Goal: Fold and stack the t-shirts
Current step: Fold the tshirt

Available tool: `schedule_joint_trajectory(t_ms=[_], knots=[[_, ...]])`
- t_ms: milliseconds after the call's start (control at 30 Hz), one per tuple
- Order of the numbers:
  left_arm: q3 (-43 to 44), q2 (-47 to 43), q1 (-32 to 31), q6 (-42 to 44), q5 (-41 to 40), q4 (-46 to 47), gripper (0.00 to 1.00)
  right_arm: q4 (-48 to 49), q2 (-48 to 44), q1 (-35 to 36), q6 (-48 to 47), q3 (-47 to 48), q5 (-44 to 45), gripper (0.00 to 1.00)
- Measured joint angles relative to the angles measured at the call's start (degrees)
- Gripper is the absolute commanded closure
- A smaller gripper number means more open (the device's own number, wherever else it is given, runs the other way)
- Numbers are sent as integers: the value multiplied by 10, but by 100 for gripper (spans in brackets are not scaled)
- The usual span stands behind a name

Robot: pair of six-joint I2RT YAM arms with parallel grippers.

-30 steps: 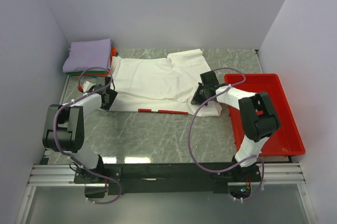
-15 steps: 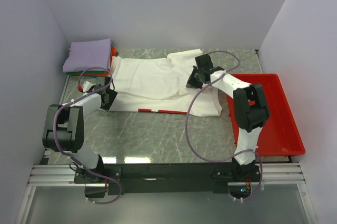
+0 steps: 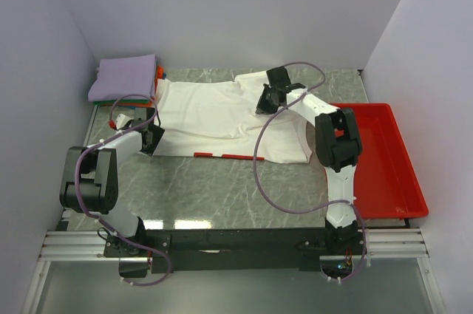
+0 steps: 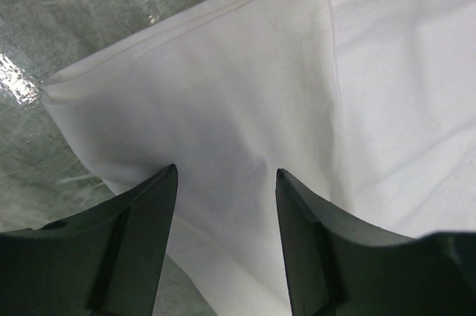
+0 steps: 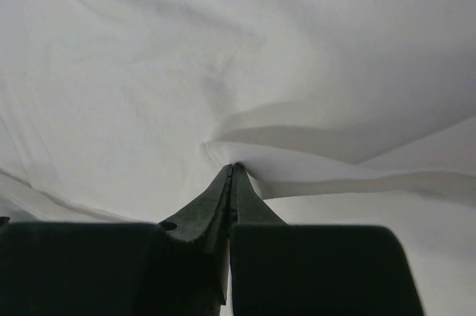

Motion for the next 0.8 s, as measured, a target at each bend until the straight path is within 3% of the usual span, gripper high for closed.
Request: schedule_joint_trajectory(t_ms=[567,667,700,800], knots=[[0,0,0,0,0,0,38,2,53,28,-33,78,-2,98],[0,0,0,0,0,0,37,1,68,31,-36,90,-2,87],[0,-1,0,0,1,1,37,0,71,31,-37,90,-2,76],[-2,-3,0,3,5,3,35,-3,75,31,-42,90,-2,59]])
